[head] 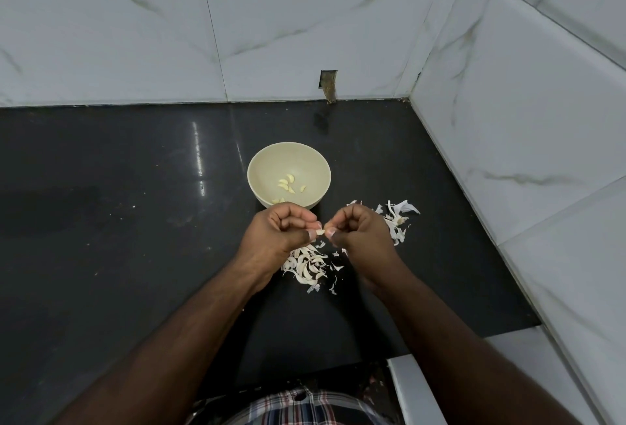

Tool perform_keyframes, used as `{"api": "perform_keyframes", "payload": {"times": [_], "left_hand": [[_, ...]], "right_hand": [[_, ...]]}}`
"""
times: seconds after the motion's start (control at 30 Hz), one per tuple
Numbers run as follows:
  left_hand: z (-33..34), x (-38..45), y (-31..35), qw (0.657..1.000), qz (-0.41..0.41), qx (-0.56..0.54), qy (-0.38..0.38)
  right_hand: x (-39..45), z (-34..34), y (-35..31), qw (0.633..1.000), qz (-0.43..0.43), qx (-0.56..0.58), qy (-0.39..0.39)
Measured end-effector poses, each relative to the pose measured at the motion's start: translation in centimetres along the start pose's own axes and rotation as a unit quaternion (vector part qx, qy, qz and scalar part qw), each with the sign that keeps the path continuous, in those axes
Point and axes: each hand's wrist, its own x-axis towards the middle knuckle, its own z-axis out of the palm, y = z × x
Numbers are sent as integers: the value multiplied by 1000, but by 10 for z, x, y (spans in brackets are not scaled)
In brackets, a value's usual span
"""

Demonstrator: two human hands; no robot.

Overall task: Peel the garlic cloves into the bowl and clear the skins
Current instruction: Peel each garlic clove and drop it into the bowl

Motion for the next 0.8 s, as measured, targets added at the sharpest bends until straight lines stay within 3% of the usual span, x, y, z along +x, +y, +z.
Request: {"api": "perform_keyframes", "payload": {"times": [0.13, 0.37, 0.6, 0.7, 0.8], "left_hand": [[0, -1, -2, 1000, 1, 7, 3], [0, 2, -4, 999, 17, 34, 25], [-3, 2, -4, 998, 23, 33, 43], [0, 2, -5, 999, 4, 3, 45], [4, 2, -5, 998, -21, -39, 46]], "right_hand": [[1, -4, 0, 992, 80, 93, -36], [2, -5, -3, 998, -13, -44, -35], [5, -16, -2, 999, 43, 27, -19], [9, -23, -3, 999, 5, -46, 8], [12, -31, -4, 971, -47, -232, 36]]}}
